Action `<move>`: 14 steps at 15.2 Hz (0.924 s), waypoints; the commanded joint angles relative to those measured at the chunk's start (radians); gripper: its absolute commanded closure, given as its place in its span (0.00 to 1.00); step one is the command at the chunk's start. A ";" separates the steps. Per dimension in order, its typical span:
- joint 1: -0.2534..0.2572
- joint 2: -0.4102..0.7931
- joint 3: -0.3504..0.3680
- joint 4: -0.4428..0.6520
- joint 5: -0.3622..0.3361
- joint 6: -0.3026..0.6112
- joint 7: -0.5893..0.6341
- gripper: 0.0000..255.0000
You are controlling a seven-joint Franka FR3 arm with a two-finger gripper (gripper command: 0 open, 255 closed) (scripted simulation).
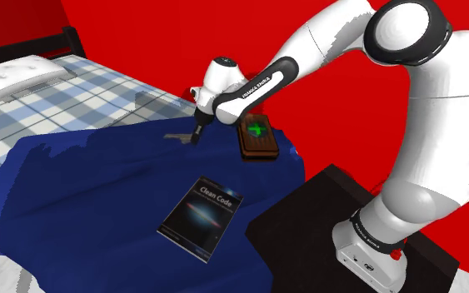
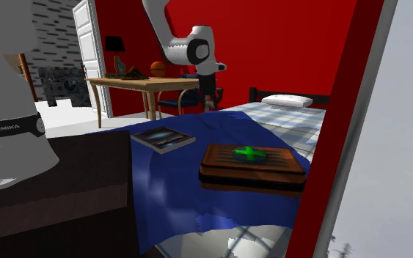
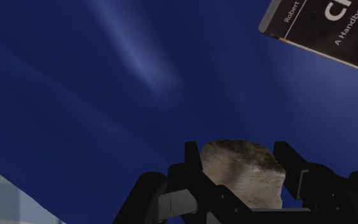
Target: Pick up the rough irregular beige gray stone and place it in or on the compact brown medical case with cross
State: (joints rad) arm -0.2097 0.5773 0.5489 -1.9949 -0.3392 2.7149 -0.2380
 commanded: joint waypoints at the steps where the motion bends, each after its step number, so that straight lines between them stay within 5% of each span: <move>1: -0.059 -0.022 0.018 -0.040 0.015 0.012 -0.047 1.00; 14: -0.469 -0.093 0.136 -0.186 0.120 0.020 -0.410 1.00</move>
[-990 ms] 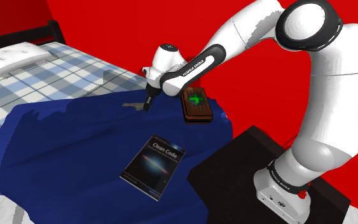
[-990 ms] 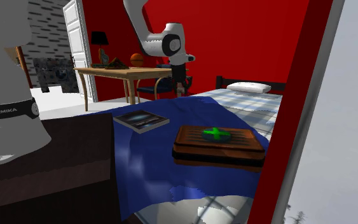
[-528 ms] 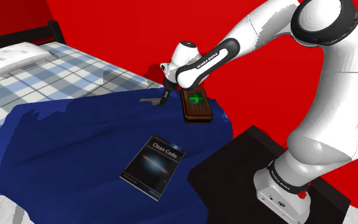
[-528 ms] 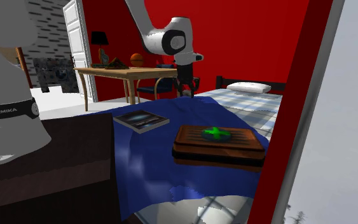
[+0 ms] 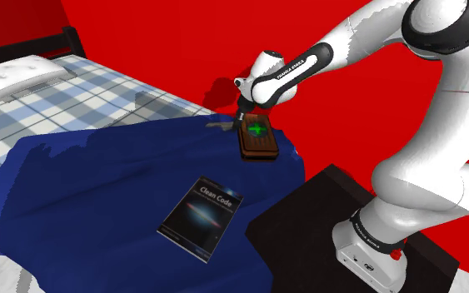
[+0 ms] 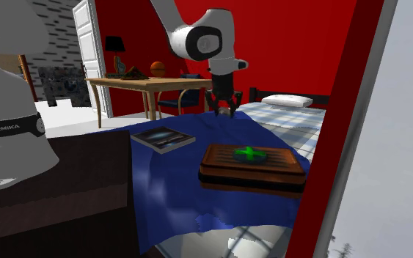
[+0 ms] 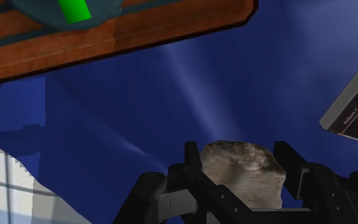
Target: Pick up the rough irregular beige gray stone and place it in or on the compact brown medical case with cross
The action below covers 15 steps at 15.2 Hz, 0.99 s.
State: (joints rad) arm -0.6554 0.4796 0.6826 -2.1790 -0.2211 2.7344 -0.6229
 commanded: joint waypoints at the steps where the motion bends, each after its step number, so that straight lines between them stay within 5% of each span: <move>1: -0.052 0.003 0.009 -0.005 0.009 -0.004 -0.054 1.00; 15: -0.383 0.053 0.036 0.081 0.058 -0.129 -0.412 1.00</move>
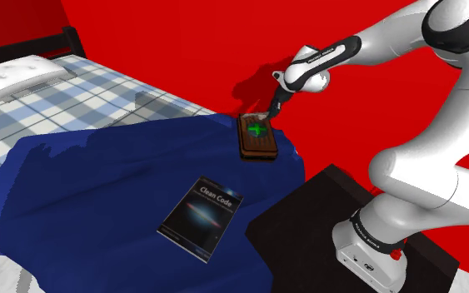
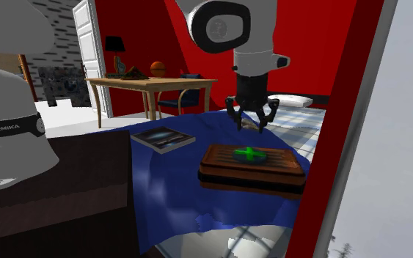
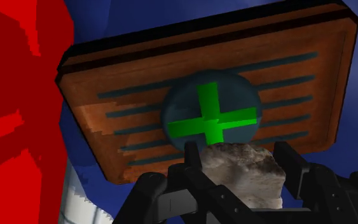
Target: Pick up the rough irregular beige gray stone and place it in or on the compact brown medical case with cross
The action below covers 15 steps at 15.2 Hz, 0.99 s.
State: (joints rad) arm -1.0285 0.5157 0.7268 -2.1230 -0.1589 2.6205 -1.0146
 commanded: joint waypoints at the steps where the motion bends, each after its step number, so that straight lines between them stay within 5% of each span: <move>1: -0.003 0.027 -0.017 0.026 -0.012 -0.006 -0.017 1.00; 15: 0.087 0.166 -0.129 0.052 -0.094 0.110 0.011 1.00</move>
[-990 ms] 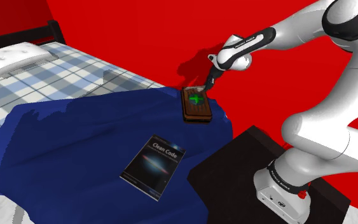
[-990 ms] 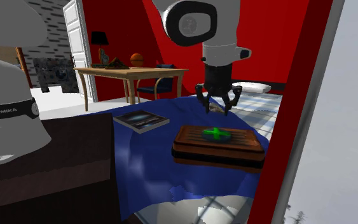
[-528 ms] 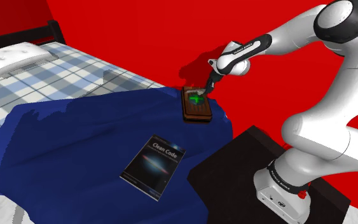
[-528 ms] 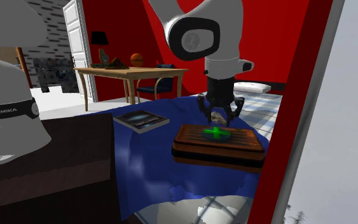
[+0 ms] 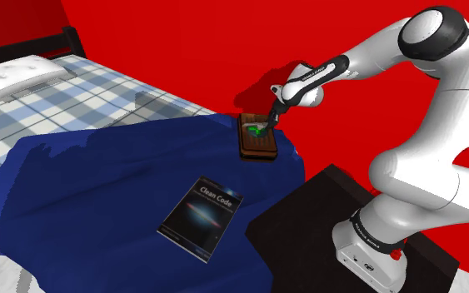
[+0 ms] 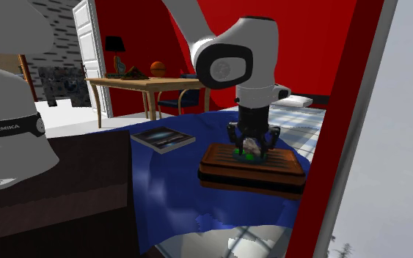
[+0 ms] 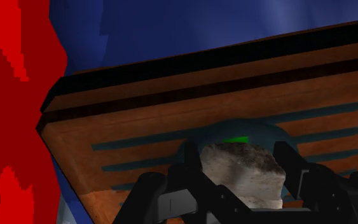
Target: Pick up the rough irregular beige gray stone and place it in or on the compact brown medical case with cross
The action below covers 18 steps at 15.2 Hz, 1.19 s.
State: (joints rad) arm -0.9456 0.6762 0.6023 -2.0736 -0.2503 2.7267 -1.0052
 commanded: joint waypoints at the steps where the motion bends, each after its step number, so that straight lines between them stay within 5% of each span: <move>1: 0.005 0.006 -0.004 0.003 -0.003 0.004 0.002 1.00; 7: 0.005 0.006 -0.004 0.003 -0.003 0.004 0.002 1.00; 8: 0.005 0.006 -0.004 0.003 -0.003 0.004 0.002 0.00; 13: 0.005 0.006 -0.004 0.003 -0.003 0.004 0.002 0.00; 18: -0.093 -0.104 0.085 -0.039 0.058 -0.074 -0.041 0.00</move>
State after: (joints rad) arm -1.0303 0.5834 0.6778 -2.1113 -0.1996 2.6635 -1.0429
